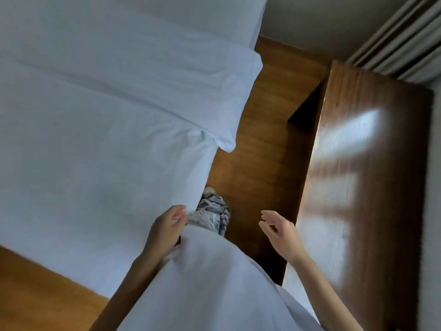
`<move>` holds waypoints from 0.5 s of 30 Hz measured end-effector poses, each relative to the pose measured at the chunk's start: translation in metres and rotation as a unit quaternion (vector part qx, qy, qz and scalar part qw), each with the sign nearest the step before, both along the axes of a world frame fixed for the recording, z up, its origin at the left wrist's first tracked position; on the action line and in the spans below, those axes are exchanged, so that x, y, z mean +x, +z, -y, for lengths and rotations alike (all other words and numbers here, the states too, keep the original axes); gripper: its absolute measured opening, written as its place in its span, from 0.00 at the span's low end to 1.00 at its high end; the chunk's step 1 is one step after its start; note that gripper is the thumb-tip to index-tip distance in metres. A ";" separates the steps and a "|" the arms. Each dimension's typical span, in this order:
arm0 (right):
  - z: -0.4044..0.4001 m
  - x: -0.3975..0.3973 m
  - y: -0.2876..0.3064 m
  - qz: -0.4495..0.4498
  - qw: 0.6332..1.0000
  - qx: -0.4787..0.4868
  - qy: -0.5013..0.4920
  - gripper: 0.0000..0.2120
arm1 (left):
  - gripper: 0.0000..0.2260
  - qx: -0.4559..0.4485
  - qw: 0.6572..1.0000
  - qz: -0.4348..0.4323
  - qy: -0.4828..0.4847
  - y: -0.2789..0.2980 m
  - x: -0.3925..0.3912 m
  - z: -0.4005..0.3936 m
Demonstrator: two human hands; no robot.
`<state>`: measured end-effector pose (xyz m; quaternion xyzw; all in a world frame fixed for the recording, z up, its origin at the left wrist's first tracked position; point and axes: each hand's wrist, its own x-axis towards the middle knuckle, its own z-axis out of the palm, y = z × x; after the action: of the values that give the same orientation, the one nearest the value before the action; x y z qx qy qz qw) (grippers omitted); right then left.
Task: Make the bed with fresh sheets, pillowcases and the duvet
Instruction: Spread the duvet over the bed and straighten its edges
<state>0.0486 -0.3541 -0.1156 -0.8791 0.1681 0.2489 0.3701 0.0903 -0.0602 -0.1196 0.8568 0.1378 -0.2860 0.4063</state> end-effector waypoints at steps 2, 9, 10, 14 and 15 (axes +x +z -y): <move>-0.002 0.063 0.010 0.021 0.999 -0.009 0.037 0.16 | 0.11 -0.011 0.999 0.025 0.027 0.008 0.066 0.005; 0.001 0.268 0.048 0.084 0.986 -0.021 0.146 0.16 | 0.10 -0.084 0.972 0.108 0.192 0.044 0.218 0.012; 0.001 0.292 0.047 0.078 0.982 -0.024 0.169 0.16 | 0.10 -0.073 0.969 0.105 0.213 0.041 0.226 0.013; 0.002 0.373 0.018 0.023 0.957 -0.013 0.288 0.14 | 0.11 0.023 0.958 0.037 0.284 0.005 0.233 0.025; 0.002 0.392 0.007 -0.010 0.950 -0.002 0.313 0.13 | 0.12 0.032 0.950 0.015 0.311 -0.006 0.233 0.031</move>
<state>0.4402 -0.3559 -0.1082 -0.8858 -0.1115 0.3607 0.2699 0.3228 -0.0916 -0.1257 0.7882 0.4009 -0.1276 0.4492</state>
